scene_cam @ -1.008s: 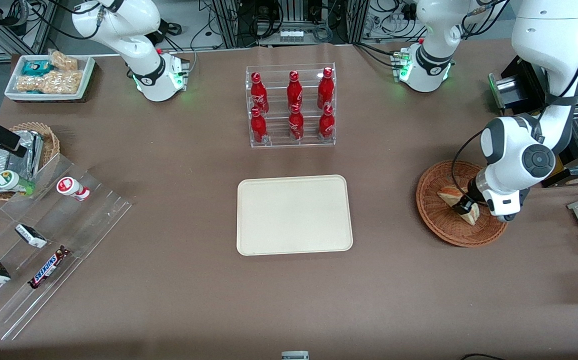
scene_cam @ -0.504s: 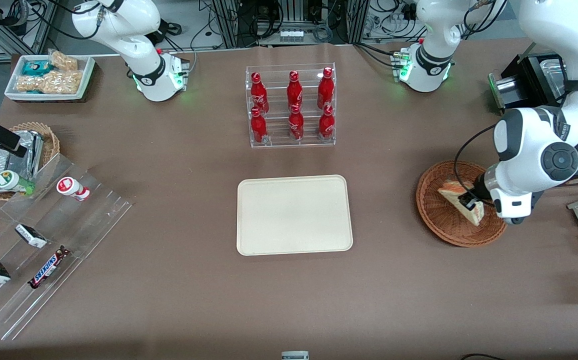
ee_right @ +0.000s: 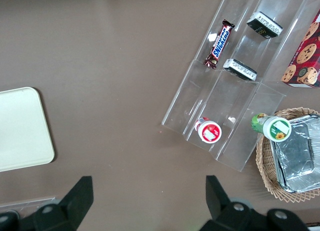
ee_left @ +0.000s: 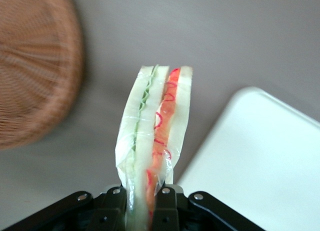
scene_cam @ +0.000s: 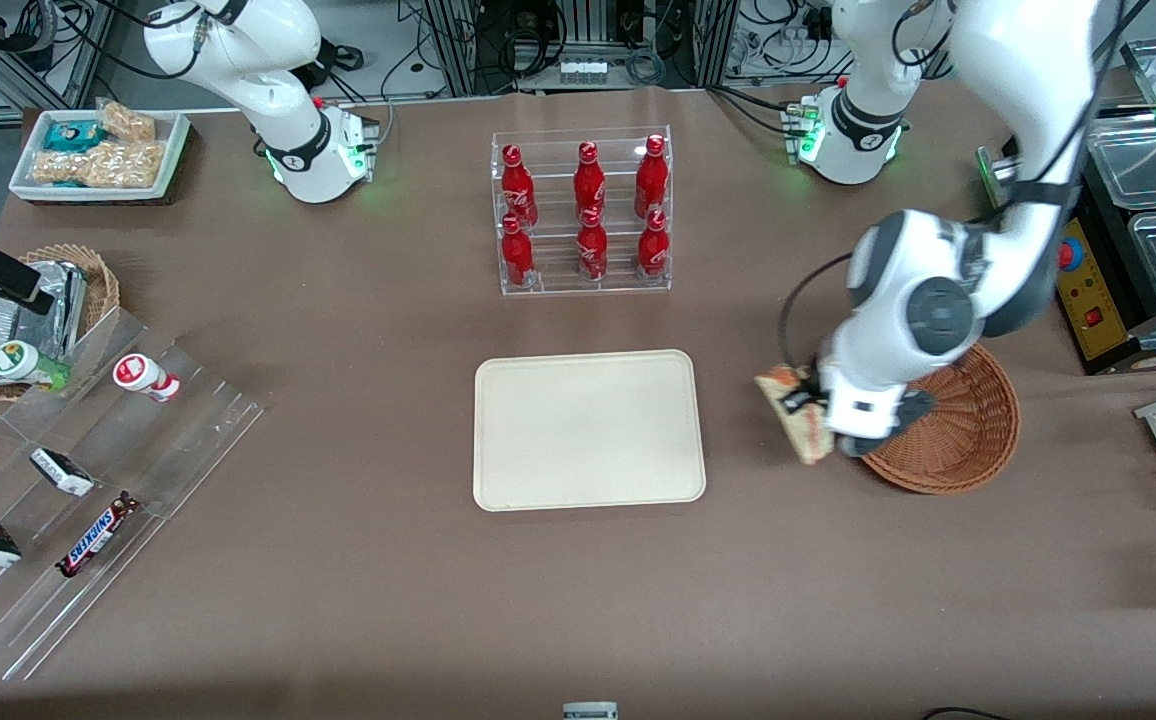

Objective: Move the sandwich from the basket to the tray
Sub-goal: 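Carry the sandwich with the left gripper over the cream tray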

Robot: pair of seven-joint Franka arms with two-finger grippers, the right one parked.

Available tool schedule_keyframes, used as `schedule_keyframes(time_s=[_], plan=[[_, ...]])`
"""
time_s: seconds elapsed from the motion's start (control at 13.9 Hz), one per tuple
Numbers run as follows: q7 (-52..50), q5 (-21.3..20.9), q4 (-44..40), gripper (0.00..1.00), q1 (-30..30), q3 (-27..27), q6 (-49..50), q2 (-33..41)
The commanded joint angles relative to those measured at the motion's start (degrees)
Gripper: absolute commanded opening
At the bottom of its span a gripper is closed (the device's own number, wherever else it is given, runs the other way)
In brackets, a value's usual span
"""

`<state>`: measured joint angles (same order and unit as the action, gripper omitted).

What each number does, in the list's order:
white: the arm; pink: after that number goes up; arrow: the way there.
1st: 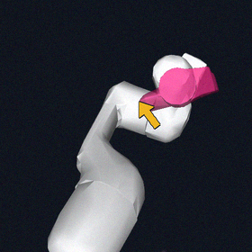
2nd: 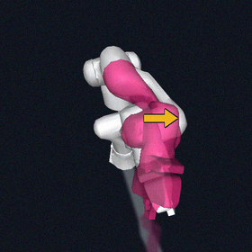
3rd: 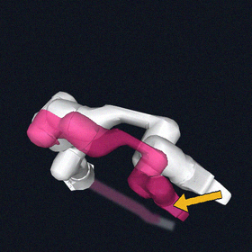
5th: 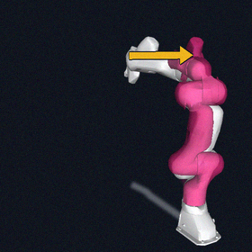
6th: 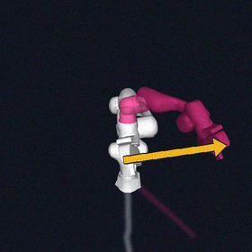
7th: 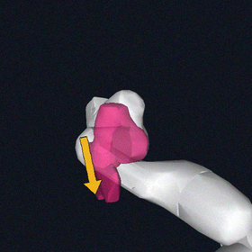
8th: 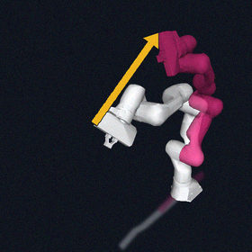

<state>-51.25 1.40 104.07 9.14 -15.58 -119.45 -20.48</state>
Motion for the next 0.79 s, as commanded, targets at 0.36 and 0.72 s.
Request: schedule_keyframes(time_s=[0.36, 0.72], plan=[[-2.2, -6.4, -23.5, 0.08, 18.0, 0.5, -1.0, -20.2], [-2.8, -8.2, -25.1, 0.09, 23.3, 0.8, -7.8, -25.3]])
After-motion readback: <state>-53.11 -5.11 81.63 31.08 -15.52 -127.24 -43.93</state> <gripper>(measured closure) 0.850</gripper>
